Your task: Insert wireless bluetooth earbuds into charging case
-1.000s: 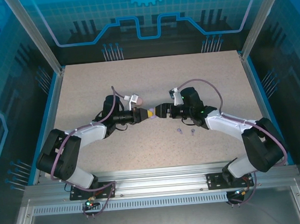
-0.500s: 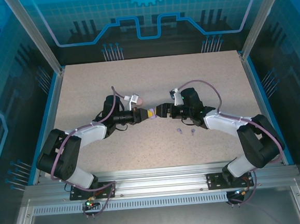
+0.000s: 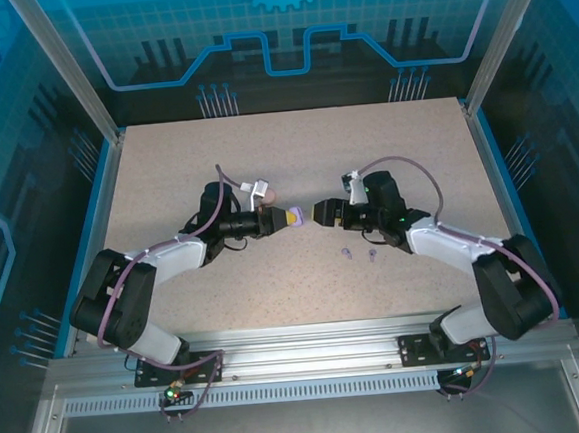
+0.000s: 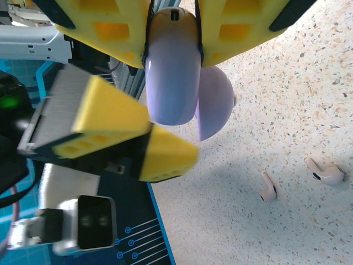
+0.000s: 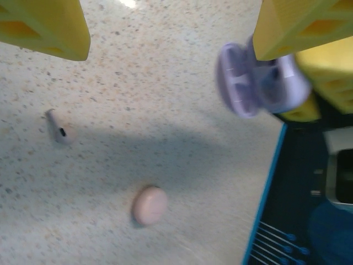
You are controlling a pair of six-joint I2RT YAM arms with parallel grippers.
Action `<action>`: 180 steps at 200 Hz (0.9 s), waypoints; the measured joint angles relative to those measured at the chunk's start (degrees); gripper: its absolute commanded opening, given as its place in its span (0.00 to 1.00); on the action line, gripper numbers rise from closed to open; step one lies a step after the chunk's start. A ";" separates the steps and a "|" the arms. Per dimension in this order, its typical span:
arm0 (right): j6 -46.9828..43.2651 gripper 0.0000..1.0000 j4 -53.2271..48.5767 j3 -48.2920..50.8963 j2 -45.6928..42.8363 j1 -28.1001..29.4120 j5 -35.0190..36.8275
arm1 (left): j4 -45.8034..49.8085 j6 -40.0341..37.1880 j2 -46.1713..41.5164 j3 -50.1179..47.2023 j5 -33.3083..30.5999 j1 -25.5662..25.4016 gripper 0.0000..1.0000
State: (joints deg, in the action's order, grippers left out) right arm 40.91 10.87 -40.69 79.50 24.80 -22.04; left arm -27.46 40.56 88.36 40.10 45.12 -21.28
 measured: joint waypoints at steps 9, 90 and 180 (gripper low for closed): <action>-0.50 0.76 0.11 0.00 -1.38 -0.55 -1.53 | -0.20 0.02 0.00 0.00 0.02 0.00 0.00; -2.47 0.59 -0.39 -0.04 -0.26 -2.40 -7.89 | -3.98 3.02 -0.39 0.00 0.83 -0.96 0.00; -1.62 0.55 1.70 -2.10 4.44 -2.19 -9.97 | -4.55 3.04 -1.01 0.68 0.83 -2.19 0.00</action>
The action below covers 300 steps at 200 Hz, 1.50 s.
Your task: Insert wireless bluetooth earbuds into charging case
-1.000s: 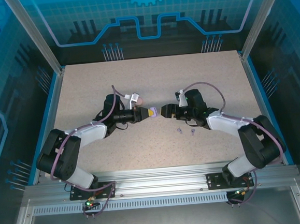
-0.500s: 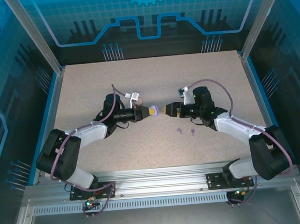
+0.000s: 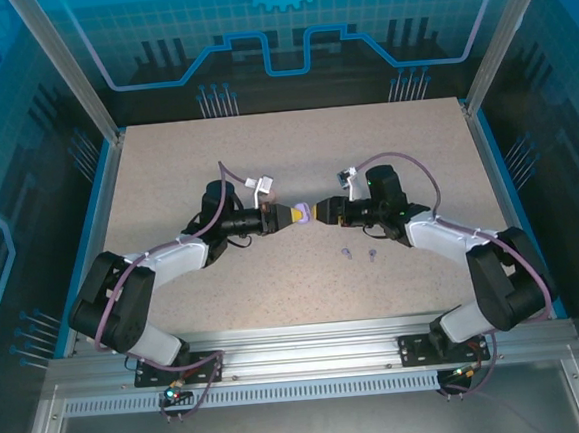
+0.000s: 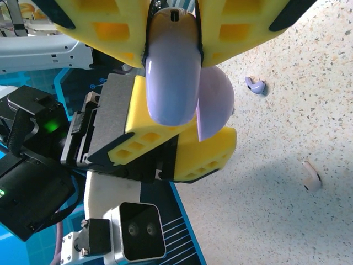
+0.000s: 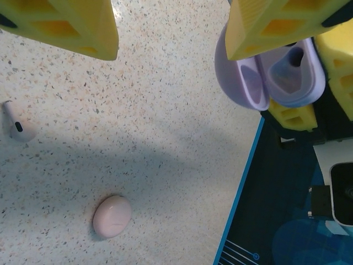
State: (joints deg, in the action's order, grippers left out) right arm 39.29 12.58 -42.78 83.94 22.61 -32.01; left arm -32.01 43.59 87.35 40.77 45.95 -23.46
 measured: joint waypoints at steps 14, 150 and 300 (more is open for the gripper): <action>0.20 0.53 0.20 -0.04 0.22 0.24 0.04 | 0.04 0.00 0.00 0.00 0.00 -0.07 0.00; 0.74 0.50 0.31 -0.81 0.72 1.01 0.61 | 0.59 -0.02 0.00 0.02 -0.61 0.04 0.00; 0.74 0.42 0.00 -0.17 -1.77 1.77 0.17 | 0.20 0.00 0.00 1.20 -0.59 -0.35 0.00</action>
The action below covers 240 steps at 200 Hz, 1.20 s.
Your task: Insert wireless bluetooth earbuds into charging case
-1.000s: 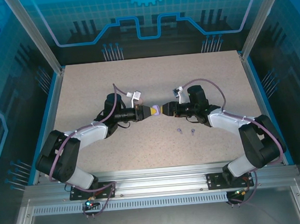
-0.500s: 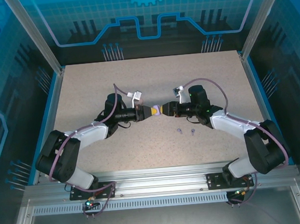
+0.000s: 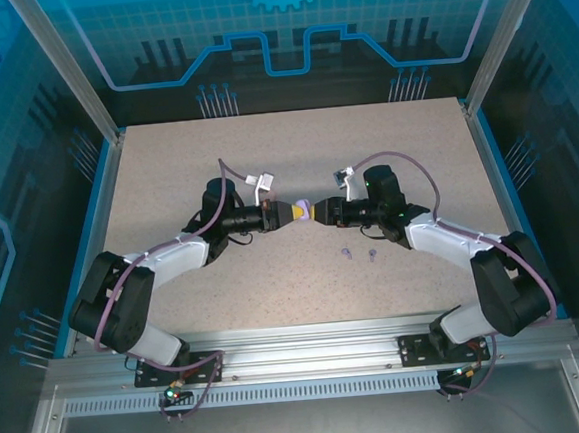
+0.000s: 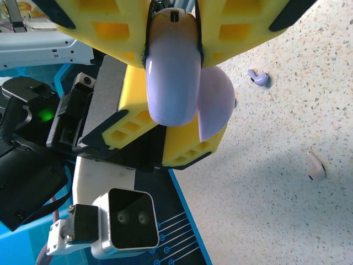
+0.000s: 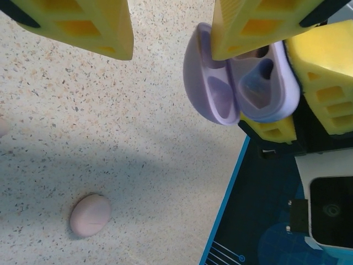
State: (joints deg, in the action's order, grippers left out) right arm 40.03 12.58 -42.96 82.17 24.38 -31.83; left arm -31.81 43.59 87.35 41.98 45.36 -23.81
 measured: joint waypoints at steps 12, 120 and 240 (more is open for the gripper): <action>0.00 0.42 0.04 0.00 0.48 0.00 0.00 | 0.04 0.00 -0.04 0.00 0.00 0.00 0.00; 0.46 0.31 1.60 -0.94 2.60 0.02 -1.86 | 0.57 0.00 -0.04 0.00 -0.61 -0.17 0.00; 1.70 0.00 3.26 -1.44 2.99 0.07 -3.56 | -0.57 1.49 -0.02 0.00 -1.64 -0.48 0.00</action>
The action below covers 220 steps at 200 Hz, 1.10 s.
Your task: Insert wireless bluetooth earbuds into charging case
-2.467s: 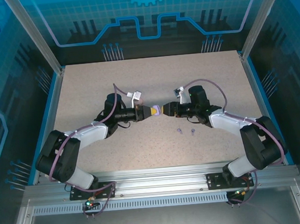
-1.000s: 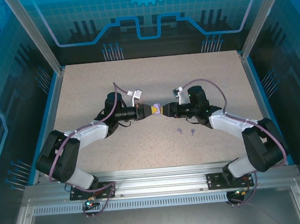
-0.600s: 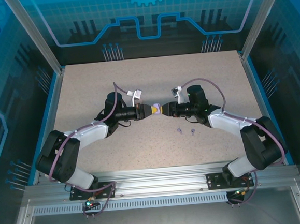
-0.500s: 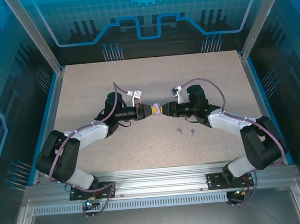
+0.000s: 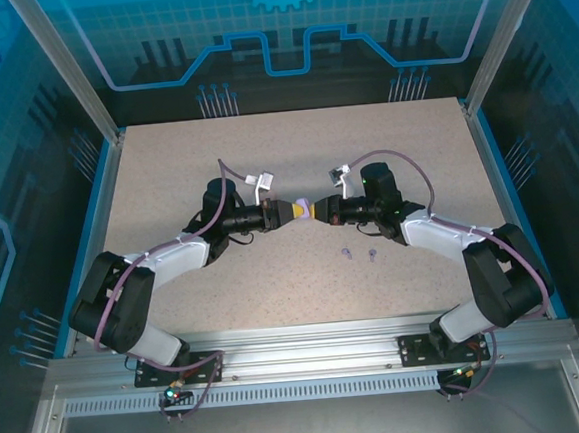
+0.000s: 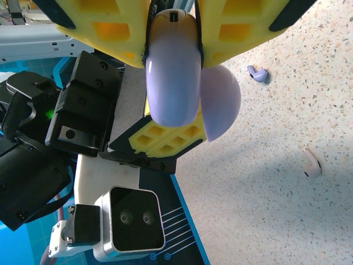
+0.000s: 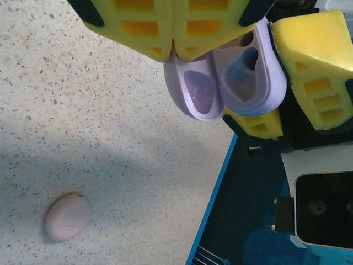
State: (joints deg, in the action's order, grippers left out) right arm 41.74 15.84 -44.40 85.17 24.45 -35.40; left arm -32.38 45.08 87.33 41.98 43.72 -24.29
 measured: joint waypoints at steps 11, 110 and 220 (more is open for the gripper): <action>-0.07 0.00 -0.35 -0.17 0.00 0.00 0.02 | -0.02 0.00 0.00 0.00 -0.11 0.00 0.01; -11.26 0.00 -21.24 -10.01 0.00 -1.29 9.44 | 12.96 -6.27 -0.55 7.85 -2.16 0.11 0.99; -36.68 0.00 -36.68 -17.94 1.49 -2.19 18.71 | 65.44 -42.21 16.81 48.89 1.88 3.04 0.82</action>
State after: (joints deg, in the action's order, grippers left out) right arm 5.06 -20.84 -62.35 86.65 22.26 -16.69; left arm 33.06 2.87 104.14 90.87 45.60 -21.26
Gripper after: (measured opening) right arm 0.056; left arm 0.856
